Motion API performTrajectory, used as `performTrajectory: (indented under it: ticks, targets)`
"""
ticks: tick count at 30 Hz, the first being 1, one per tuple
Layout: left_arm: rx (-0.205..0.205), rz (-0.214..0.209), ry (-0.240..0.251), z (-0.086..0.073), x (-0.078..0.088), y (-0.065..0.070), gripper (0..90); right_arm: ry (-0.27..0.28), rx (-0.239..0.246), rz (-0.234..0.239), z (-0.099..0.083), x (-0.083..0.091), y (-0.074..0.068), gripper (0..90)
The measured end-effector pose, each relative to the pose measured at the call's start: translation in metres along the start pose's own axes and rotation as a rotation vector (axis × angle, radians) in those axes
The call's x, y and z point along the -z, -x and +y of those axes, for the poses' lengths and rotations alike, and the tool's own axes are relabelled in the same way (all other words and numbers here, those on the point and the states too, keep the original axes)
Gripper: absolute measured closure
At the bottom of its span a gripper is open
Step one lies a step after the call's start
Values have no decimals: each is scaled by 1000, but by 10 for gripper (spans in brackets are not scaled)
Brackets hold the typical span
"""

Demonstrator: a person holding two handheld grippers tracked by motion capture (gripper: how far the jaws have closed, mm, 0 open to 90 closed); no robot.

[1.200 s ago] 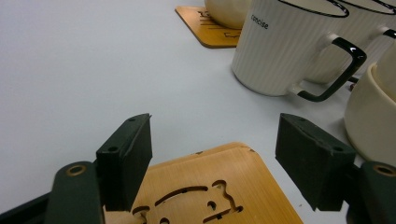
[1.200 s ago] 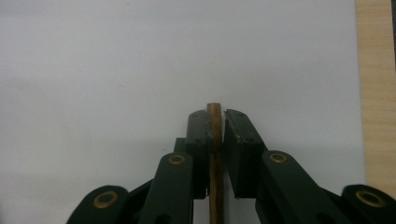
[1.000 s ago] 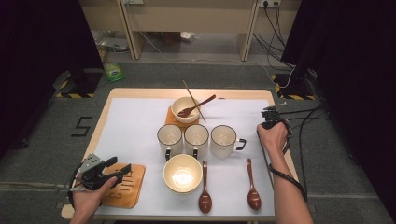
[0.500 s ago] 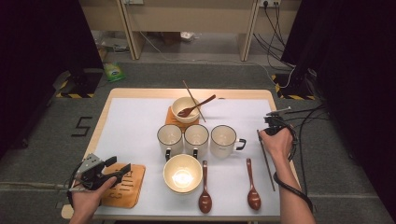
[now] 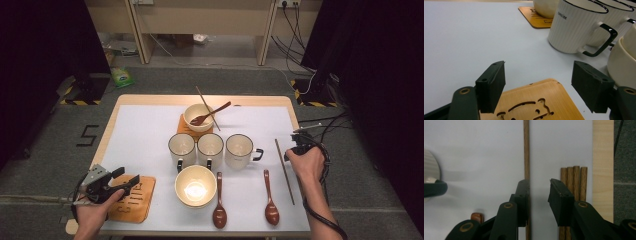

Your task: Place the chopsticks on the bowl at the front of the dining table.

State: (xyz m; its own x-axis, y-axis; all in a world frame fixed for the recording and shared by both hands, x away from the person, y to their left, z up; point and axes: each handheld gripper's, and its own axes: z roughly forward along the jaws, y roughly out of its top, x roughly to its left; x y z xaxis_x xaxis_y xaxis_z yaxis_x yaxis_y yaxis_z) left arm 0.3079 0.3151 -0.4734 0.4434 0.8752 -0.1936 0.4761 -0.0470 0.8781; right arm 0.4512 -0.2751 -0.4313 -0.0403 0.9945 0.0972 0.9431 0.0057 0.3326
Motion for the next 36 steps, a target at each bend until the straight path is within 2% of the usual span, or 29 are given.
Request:
performTrajectory:
  ticks: [23,36]
  targets:
    - [-1,-4,0,0,-2,2,264,-98,15,23,-48,7,-3,690]
    - [-1,-6,-2,0,-2,3,265,-142,27,12,-60,9,-8,723]
